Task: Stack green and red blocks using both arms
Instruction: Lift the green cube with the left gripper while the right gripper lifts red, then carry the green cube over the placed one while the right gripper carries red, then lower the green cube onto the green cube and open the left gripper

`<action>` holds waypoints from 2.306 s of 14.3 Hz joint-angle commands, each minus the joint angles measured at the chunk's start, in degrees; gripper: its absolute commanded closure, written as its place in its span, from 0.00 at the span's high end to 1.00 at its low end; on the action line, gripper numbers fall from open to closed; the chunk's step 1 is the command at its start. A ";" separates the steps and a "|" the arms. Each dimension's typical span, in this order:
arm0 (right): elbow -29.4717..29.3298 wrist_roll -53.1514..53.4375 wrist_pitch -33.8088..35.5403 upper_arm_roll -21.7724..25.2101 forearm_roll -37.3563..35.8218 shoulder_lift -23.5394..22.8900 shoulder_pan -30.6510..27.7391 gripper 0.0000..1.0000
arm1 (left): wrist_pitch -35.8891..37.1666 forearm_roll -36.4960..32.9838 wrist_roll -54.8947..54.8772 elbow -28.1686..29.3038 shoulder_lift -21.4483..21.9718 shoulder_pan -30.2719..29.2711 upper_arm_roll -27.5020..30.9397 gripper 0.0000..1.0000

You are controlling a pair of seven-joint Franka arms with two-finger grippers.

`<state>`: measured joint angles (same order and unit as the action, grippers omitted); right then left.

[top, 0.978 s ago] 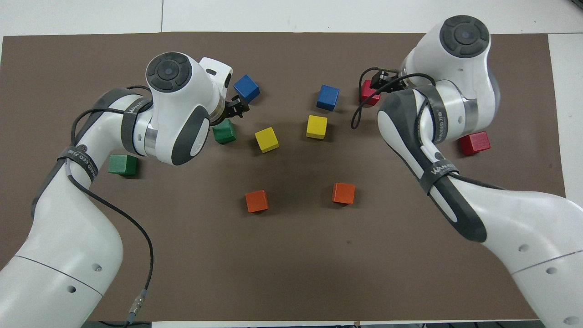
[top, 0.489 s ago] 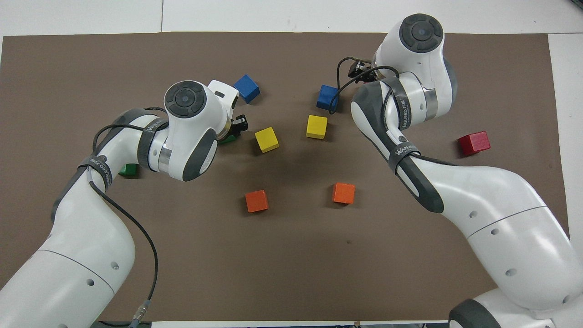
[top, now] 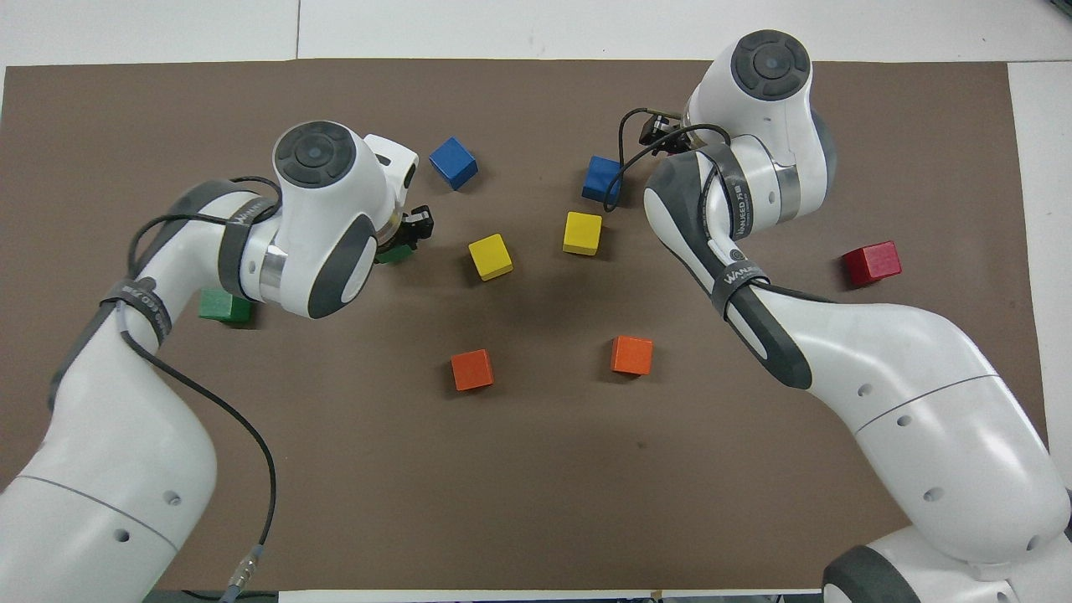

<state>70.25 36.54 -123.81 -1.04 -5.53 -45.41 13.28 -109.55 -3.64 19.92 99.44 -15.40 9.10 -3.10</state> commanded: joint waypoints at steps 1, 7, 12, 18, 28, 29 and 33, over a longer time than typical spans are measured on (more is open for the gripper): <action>-0.37 -0.33 -0.30 -0.54 0.17 -0.47 -0.36 0.23 | 0.83 0.21 -12.58 7.34 5.82 -5.21 -0.42 0.00; -0.02 -1.63 1.80 -0.54 -0.26 0.41 -0.89 0.00 | -10.31 2.67 -25.19 16.65 8.37 -12.97 -0.51 0.00; 4.69 -24.55 11.30 -0.54 0.00 12.06 -7.64 0.00 | -14.28 2.76 -24.75 20.00 9.34 -13.05 -0.51 0.00; 35.08 -47.05 -2.01 -0.71 2.88 31.50 -19.33 0.00 | -15.52 3.90 -23.61 22.38 10.39 -13.05 -0.42 0.00; 47.69 -58.94 -14.96 -0.71 6.76 35.12 -24.01 0.00 | -18.59 3.90 -24.14 25.27 10.57 -13.05 -0.33 0.68; 49.01 -58.95 -16.19 -0.71 6.94 35.30 -24.01 0.00 | -18.24 3.90 -24.05 25.45 10.66 -13.05 -0.33 1.00; 49.55 -58.95 -16.91 -0.71 7.12 35.65 -24.01 0.00 | -17.19 3.90 -23.61 23.45 10.74 -12.97 -0.33 1.00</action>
<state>117.57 -20.53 -139.58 -0.86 0.35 -11.52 -9.57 -126.53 -0.73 -3.88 122.40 -6.75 -3.75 -3.46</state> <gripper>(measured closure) 0.445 0.000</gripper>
